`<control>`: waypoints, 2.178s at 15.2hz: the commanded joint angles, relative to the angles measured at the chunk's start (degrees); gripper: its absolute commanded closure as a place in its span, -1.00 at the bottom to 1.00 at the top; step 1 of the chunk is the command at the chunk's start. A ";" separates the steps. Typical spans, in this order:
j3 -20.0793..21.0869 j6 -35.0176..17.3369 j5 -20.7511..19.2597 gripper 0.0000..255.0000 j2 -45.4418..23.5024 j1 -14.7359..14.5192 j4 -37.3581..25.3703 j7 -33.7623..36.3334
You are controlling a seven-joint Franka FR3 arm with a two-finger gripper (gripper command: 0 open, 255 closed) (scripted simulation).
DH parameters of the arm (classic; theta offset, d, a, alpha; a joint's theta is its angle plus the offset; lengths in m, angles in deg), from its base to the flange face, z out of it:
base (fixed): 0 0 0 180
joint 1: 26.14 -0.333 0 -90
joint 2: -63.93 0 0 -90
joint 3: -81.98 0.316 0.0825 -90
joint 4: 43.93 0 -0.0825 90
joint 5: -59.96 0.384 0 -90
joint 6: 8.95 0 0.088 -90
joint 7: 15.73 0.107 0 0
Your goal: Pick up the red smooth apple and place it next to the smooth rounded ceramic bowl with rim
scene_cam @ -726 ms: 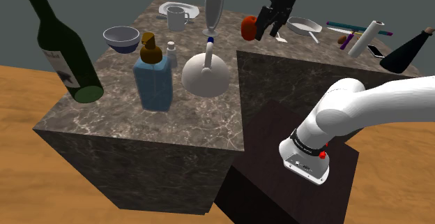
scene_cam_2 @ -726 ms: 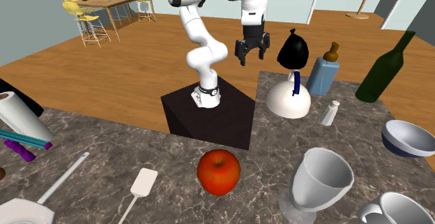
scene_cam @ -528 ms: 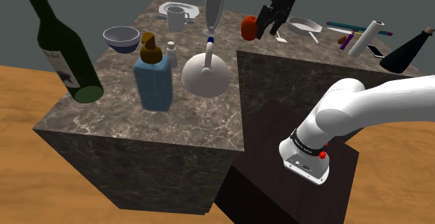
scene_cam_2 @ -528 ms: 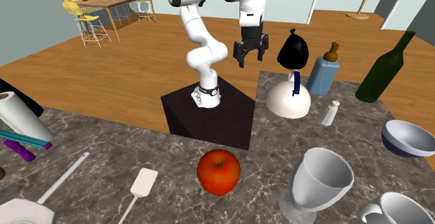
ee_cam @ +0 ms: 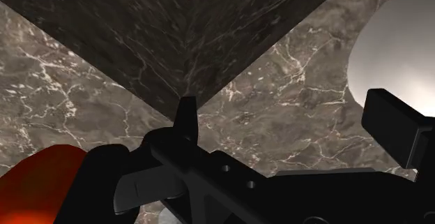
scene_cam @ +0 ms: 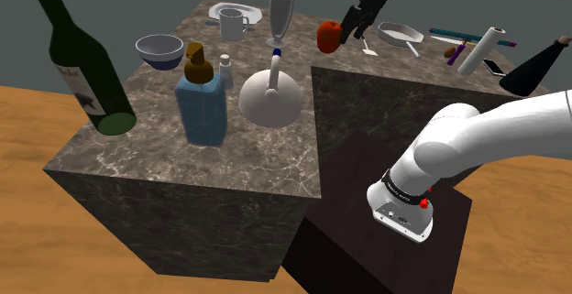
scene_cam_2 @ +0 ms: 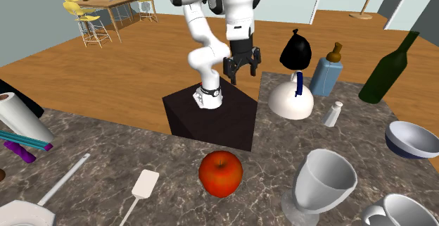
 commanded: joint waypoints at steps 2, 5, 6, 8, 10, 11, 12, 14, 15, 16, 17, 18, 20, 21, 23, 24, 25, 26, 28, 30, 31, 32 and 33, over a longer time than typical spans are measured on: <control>-3.93 -4.17 -0.94 -1.00 -3.79 0.09 -1.74 -5.25; -7.75 -7.89 -0.94 -1.00 -7.76 -0.26 -4.03 -10.39; -9.05 -9.06 -0.72 -1.00 -9.20 -0.48 -4.96 -12.15; -11.67 -11.25 0.07 -1.00 -12.22 -1.06 -7.05 -15.79; -14.36 -13.21 1.40 -1.00 -15.45 -1.83 -9.47 -19.62; -15.73 -14.09 2.28 -1.00 -17.14 -2.28 -10.81 -21.61; -17.11 -14.90 3.32 -1.00 -18.89 -2.77 -12.22 -23.67; -19.91 -16.25 5.92 -1.00 -22.59 -3.79 -15.32 -27.99; -21.31 -16.77 7.51 -1.00 -24.55 -4.29 -17.00 -30.27; -22.71 -17.18 9.29 -1.00 -26.59 -4.79 -18.77 -32.63; -24.08 -17.45 11.28 -1.00 -28.72 -5.23 -20.64 -35.06; -25.39 -17.58 13.49 -1.00 -30.96 -5.56 -22.62 -37.58; -27.69 -17.34 18.50 -1.00 -35.76 -5.76 -26.92 -42.78; -28.64 -16.95 21.24 -1.00 -38.31 -5.55 -29.24 -45.40; -28.92 -17.14 23.61 -1.00 -40.54 -5.07 -30.63 -47.42; -28.82 -17.68 24.10 -1.00 -41.03 -5.02 -30.41 -47.73; -28.76 -18.21 24.61 -1.00 -41.53 -5.01 -30.21 -48.05; -28.70 -18.73 25.13 -1.00 -42.05 -5.01 -30.02 -48.37; -28.57 -19.75 26.21 -1.00 -43.11 -4.99 -29.68 -49.03; -28.44 -20.52 27.10 -1.00 -43.97 -4.95 -29.46 -49.58; -28.43 -20.53 27.09 -1.00 -43.96 -4.94 -29.45 -49.57; -28.42 -20.52 27.09 -1.00 -43.97 -4.94 -29.46 -49.58; -28.42 -20.52 27.09 -1.00 -43.97 -4.94 -29.46 -49.58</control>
